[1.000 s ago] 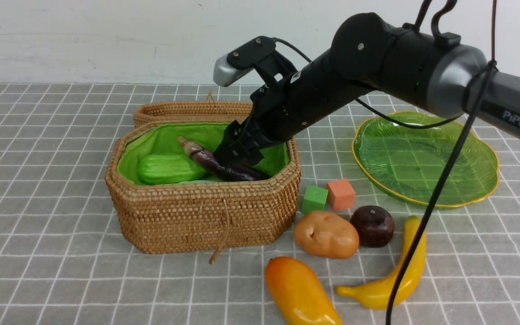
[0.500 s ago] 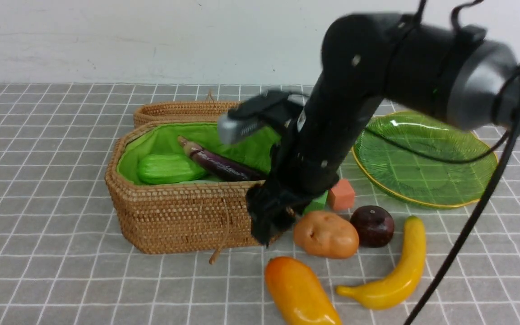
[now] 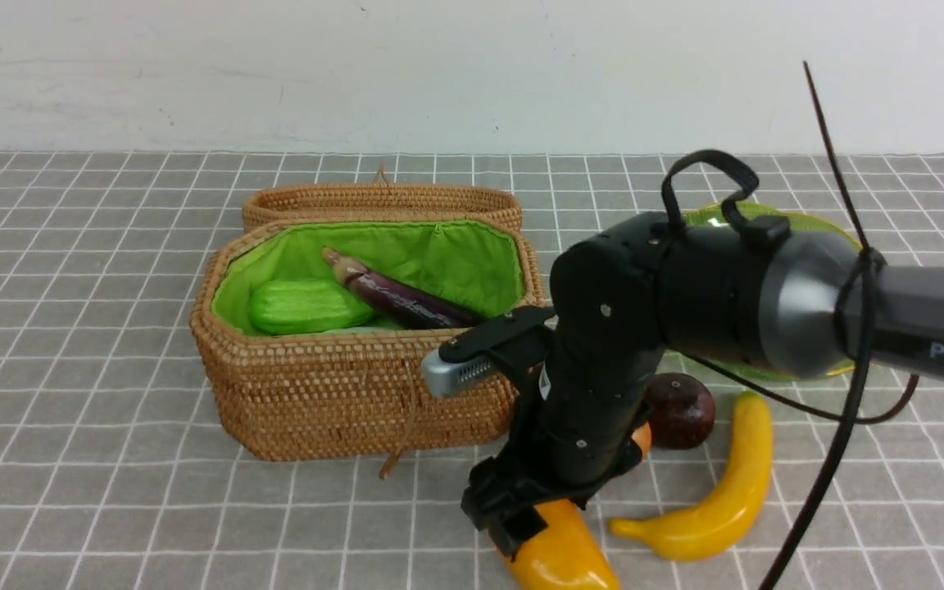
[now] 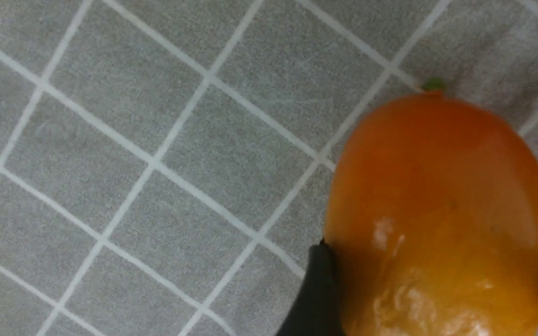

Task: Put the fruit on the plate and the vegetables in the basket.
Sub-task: Use the right arm to grab a mango and put it into the right plate

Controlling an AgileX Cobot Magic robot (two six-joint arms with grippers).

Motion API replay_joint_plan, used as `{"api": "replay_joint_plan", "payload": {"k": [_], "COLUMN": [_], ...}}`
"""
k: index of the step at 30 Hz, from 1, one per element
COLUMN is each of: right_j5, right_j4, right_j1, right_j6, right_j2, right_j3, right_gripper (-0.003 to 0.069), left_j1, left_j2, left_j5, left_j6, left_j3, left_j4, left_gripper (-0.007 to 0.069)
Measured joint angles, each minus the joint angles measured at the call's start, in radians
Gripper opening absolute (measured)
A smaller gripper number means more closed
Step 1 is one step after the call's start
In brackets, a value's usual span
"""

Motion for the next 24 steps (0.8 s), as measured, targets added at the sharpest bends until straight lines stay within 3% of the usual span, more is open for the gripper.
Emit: {"api": "replay_joint_plan", "payload": {"k": [11,24], "right_j5": [0.032,0.062], "right_j4": [0.171,0.157], "right_j1": [-0.009,-0.009], "right_j6": [-0.103,-0.106], "right_j2": [0.01,-0.008], "right_j3": [-0.002,0.003], "right_gripper": [0.0555,0.055], "left_j1": [0.0,0.0], "left_j2": [0.0,0.0], "left_j5": [0.0,0.0], "left_j6": [0.0,0.0], "left_j3": [0.0,0.0], "left_j4": [0.0,0.0], "left_gripper": [0.0226,0.0237]}}
